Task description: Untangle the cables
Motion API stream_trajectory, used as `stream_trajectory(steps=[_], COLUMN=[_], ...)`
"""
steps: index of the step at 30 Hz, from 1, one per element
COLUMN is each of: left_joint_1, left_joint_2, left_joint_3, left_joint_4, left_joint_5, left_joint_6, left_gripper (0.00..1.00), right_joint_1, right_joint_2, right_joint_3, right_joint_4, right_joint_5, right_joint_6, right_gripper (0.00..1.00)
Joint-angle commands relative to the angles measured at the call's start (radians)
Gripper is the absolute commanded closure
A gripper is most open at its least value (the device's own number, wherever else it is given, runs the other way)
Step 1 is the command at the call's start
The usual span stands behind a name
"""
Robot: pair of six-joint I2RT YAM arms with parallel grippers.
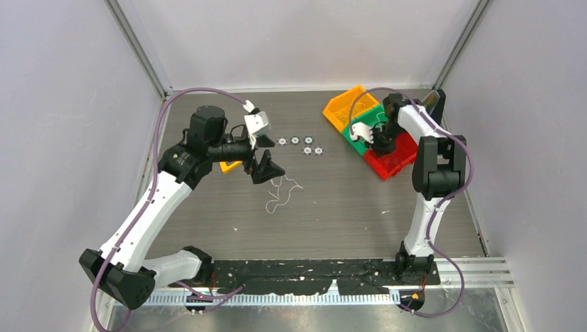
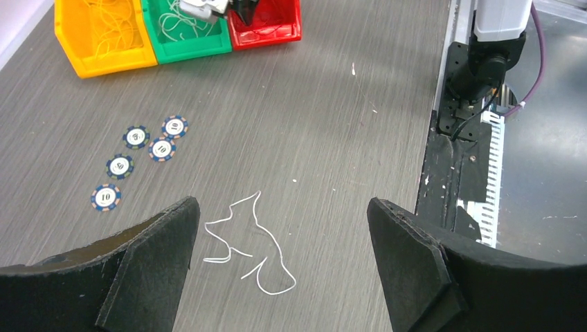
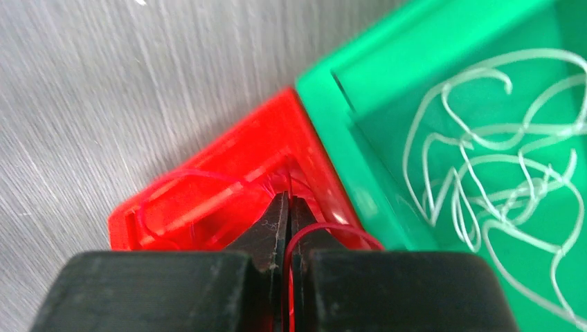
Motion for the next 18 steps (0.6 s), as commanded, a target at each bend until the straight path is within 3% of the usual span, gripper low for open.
stream_trajectory(steps=[1,12,14,15,18], left_joint_1=[0.019,0.045,0.047,0.047,0.048], left_joint_2=[-0.025,-0.013,-0.010,-0.009,-0.004], left_joint_3=[-0.013,-0.019,-0.019,-0.019,-0.018], left_joint_4=[0.035,0.038,0.037,0.037,0.038], left_joint_5=[0.027,0.060,0.065,0.069,0.079], left_joint_6=[0.003,0.004,0.004,0.004,0.003], left_gripper=[0.07,0.07,0.07,0.07,0.07], right_joint_1=[0.044,-0.027,-0.046,-0.050,-0.063], right_joint_2=[-0.042,-0.026,-0.041,-0.046,-0.071], right_joint_3=[-0.038,-0.012,-0.014,-0.014,-0.004], right_joint_4=[0.020,0.012,0.011,0.010,0.002], right_joint_5=[-0.023,-0.026,-0.040,-0.049,-0.067], right_joint_6=[-0.091,-0.154,-0.160,-0.158,-0.137], right_gripper=[0.94,0.94,0.85,0.72,0.56])
